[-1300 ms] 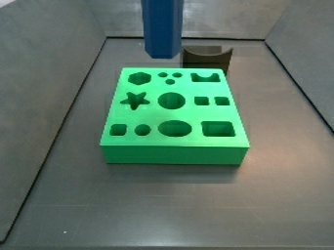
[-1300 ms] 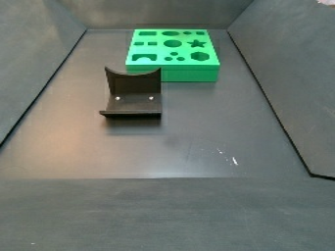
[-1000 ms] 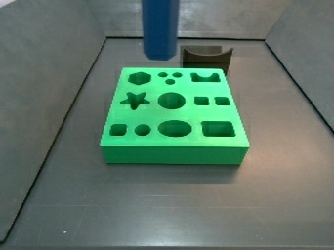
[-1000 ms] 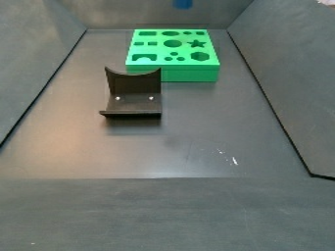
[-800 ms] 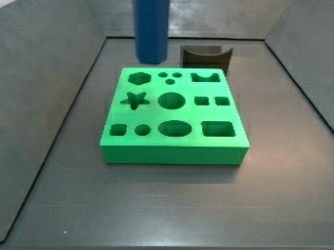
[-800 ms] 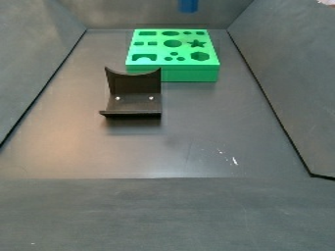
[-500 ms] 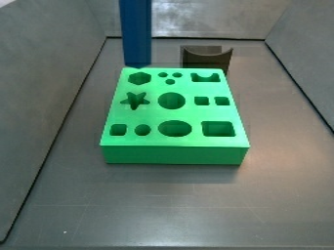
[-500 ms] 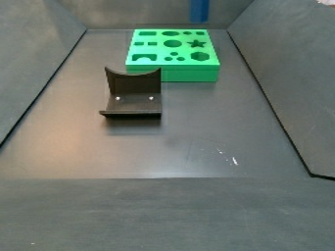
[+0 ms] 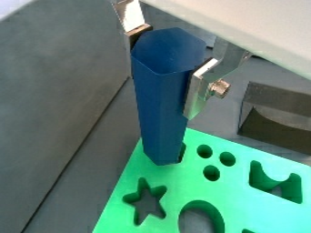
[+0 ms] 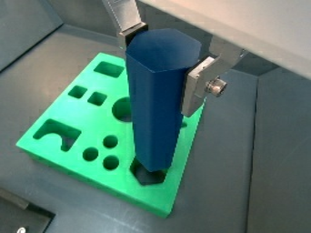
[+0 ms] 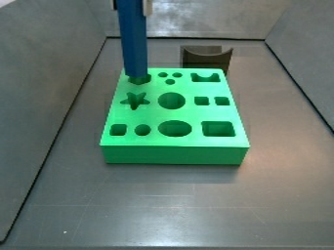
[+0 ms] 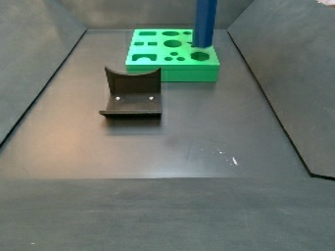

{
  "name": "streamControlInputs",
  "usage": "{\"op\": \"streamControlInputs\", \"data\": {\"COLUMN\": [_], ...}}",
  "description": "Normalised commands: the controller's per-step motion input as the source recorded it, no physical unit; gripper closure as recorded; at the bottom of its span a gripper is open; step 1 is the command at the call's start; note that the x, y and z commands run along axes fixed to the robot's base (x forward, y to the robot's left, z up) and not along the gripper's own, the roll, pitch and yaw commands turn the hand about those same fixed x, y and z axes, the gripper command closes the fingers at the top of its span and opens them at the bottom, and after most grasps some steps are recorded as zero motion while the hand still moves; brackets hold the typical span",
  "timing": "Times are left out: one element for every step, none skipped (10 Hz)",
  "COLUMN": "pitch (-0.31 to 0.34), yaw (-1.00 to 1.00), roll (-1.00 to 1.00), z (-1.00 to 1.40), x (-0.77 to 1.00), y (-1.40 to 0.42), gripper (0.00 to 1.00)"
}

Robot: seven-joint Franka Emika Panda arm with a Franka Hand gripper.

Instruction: Insert the hexagon object.

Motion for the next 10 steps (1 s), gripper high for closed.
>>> {"op": "streamControlInputs", "data": {"pitch": [0.0,0.0,-0.009,-0.04,-0.011,-0.003,0.0,0.0,0.016,0.0], "yaw": [-0.03,0.0,0.0,0.0,0.0,0.0,0.0,0.0,0.0,0.0], "roll": [-0.11,-0.05,-0.06,-0.04,-0.03,-0.02,-0.05,-0.05,-0.04,-0.02], "z": [-0.15,-0.21,-0.26,-0.3,-0.33,-0.3,-0.17,-0.09,-0.01,-0.06], "x": [0.02,0.2,0.0,-0.01,0.03,0.0,-0.04,0.0,0.0,0.01], "y": [0.17,0.0,0.03,0.08,0.04,0.16,0.23,0.23,0.25,0.16], "gripper": [1.0,1.0,1.0,1.0,1.0,1.0,1.0,1.0,1.0,1.0]}}
